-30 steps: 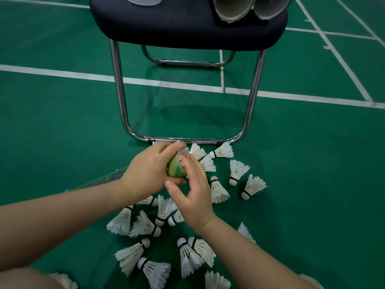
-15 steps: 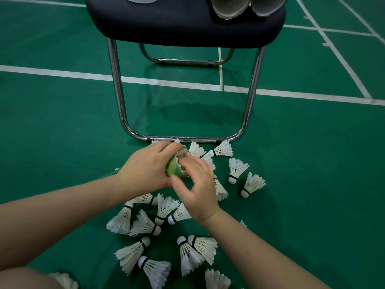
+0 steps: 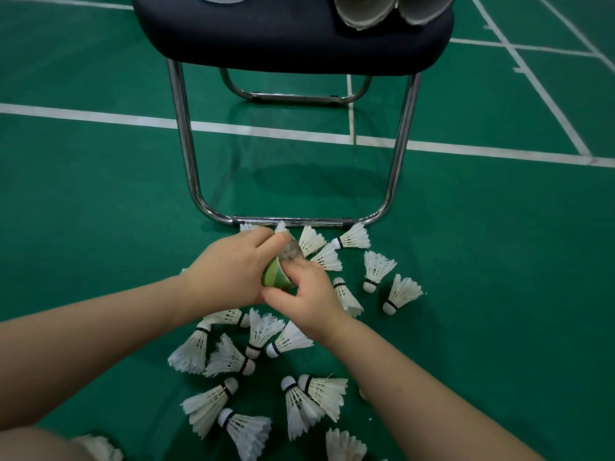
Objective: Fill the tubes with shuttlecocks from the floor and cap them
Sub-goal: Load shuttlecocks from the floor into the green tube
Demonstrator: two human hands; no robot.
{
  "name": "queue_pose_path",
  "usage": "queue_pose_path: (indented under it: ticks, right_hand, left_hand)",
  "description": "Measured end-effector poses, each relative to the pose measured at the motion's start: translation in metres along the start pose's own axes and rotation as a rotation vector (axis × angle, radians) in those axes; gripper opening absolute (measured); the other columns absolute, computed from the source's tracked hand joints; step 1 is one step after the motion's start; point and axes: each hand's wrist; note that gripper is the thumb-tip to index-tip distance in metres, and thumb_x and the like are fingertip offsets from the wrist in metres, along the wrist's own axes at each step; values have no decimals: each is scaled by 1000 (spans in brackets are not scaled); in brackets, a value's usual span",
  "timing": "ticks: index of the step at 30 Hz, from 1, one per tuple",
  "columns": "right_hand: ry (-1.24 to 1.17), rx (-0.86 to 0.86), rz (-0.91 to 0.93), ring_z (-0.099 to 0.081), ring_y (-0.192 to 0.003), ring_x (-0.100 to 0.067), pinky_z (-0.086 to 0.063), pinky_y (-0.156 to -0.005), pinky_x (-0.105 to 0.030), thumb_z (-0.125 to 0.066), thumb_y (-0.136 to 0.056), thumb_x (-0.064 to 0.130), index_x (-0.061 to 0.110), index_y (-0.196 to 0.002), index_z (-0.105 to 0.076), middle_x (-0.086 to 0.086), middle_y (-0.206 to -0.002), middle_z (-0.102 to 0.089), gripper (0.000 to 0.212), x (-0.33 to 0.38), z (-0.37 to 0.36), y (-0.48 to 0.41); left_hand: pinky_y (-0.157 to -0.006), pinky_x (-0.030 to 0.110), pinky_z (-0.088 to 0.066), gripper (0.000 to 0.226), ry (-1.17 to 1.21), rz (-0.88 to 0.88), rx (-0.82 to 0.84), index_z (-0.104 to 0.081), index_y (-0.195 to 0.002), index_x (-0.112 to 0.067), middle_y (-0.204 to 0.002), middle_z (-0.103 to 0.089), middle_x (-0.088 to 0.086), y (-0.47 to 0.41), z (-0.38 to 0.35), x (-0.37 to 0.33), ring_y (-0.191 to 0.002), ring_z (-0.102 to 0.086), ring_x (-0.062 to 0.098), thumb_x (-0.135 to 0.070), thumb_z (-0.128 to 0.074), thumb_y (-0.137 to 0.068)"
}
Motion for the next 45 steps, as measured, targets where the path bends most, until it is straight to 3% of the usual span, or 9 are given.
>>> queue_pose_path:
  ticks: [3, 6, 9, 11, 13, 16, 22, 29, 45]
  right_hand:
    - [38, 90, -12, -50, -72, -23, -40, -73, -36, -52, -67, 34, 9, -70, -56, -7, -70, -59, 26, -3, -1, -3]
    - [73, 159, 21, -52, -75, -20, -44, -79, -41, -51, -72, 38, 10, -74, -58, -3, -74, -61, 28, -4, 2, -4]
    - [-75, -144, 82, -55, -81, -9, -45, -78, -36, -45, -79, 39, 20, -87, -66, 14, -82, -61, 29, -6, 11, -2]
    - [-217, -419, 8, -59, -92, -10, -48, -84, -33, -45, -83, 37, 23, -98, -65, 10, -94, -65, 28, -14, 20, -2]
    - [-270, -507, -99, -58, -97, -8, -47, -87, -31, -48, -84, 34, 31, -97, -60, 11, -97, -64, 17, -27, 25, -2]
    - [-157, -410, -262, -53, -105, -6, -45, -92, -31, -49, -81, 40, 38, -100, -54, 18, -103, -59, 19, -52, 26, 6]
    - [90, -365, -471, -42, -120, -13, -36, -103, -42, -61, -80, 47, 23, -125, -48, 8, -125, -51, 52, -101, 14, 30]
    - [403, -250, -722, -40, -124, -29, -34, -98, -42, -63, -80, 48, 15, -136, -35, -7, -138, -40, 72, -140, 4, 34]
    - [-14, -400, -763, -56, -99, -23, -48, -83, -36, -68, -75, 20, 14, -130, -39, -8, -122, -49, 63, -152, 11, 38]
  left_hand:
    - [-43, 25, -38, 67, -2, 35, 5, -44, -108, -17, -84, -61, 4, 2, 0, 0, -61, -56, 22, -16, -77, -49]
    - [-51, 28, -46, 75, -19, 69, -14, -45, -118, -13, -92, -64, 6, 5, 0, -1, -71, -62, 25, -25, -78, -51]
    - [-69, 34, -51, 81, 36, 152, -79, -48, -124, -8, -106, -65, 8, 1, 11, -3, -88, -64, 27, -45, -75, -58]
    - [-75, 34, -49, 86, 55, 209, -106, -46, -125, -11, -111, -62, 6, -1, 18, -4, -94, -61, 25, -54, -75, -57]
    - [-77, 33, -48, 87, 57, 231, -111, -45, -127, -13, -113, -61, 4, -1, 21, -5, -97, -59, 24, -58, -72, -58]
    - [-74, 31, -48, 86, 59, 236, -110, -45, -126, -15, -111, -60, 2, 0, 18, -6, -96, -59, 23, -63, -65, -58]
    - [-79, 31, -47, 91, 124, 266, -111, -40, -129, -23, -115, -58, -2, -3, 8, -7, -103, -56, 18, -77, -46, -57]
    - [-87, 28, -43, 88, 196, 279, -58, -41, -132, -22, -122, -56, -2, -12, -12, -13, -108, -54, 19, -57, -74, -59]
    - [-90, 30, -41, 88, 220, 264, 22, -40, -135, -17, -123, -55, 1, -23, -23, -18, -109, -52, 20, -52, -76, -62]
Point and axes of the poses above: each hand's wrist, its own y-axis away from the middle knuckle, its own z-axis out of the back of the hand, x = y × z
